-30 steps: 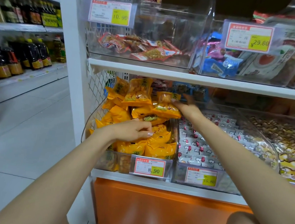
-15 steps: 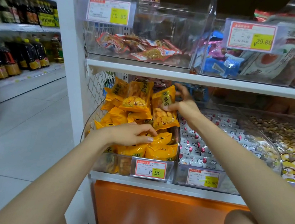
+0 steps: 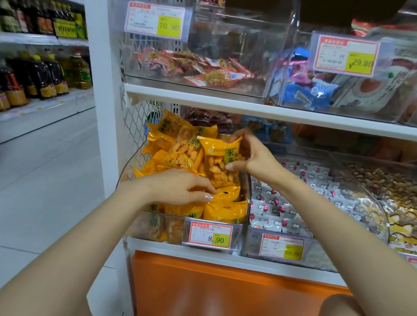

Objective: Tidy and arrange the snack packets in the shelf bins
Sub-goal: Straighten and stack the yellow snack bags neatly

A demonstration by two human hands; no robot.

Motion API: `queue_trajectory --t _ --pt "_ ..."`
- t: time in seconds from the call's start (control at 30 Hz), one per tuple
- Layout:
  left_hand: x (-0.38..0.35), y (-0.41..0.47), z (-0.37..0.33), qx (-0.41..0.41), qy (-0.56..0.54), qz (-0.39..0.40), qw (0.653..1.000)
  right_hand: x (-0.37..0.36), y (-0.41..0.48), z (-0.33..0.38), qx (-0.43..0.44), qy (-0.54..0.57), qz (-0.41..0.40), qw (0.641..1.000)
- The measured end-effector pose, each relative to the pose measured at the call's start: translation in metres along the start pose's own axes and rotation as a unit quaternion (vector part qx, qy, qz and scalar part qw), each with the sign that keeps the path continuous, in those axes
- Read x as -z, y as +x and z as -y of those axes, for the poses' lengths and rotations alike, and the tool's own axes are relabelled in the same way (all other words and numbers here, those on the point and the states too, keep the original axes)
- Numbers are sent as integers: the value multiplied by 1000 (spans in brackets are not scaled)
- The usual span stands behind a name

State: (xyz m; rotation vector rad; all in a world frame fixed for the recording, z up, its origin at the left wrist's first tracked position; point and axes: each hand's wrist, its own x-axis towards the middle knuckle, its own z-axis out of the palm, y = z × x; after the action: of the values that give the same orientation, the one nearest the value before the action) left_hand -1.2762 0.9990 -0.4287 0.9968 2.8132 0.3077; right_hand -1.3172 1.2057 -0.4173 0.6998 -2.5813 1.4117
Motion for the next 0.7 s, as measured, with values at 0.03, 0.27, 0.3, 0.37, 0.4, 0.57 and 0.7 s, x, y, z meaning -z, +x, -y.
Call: queue_trajectory --t 0.03,0.27,0.3,0.37,0.4,0.57,0.7 --pt "4 -3 1 -6 -2 -11 1000 0 -2 1 1 -4 6 1000" --pt "28 -16 10 53 -108 -312 943 0 -6 -1 -2 -87 -61 994" --pt "26 -14 12 65 -59 -338 937 1 -6 -2 -5 -88 -64 994" --pt "15 -8 15 95 -14 -291 952 2 -7 -5 -16 -65 -67 995" --pt "8 -4 12 119 -5 -262 958 3 -8 -7 -21 -49 -68 996" --pt "-8 8 -1 175 -17 -342 923 4 -11 -13 -33 -35 -78 996" --pt "6 -7 -4 207 23 -383 900 7 -14 -17 -45 -25 -82 995"
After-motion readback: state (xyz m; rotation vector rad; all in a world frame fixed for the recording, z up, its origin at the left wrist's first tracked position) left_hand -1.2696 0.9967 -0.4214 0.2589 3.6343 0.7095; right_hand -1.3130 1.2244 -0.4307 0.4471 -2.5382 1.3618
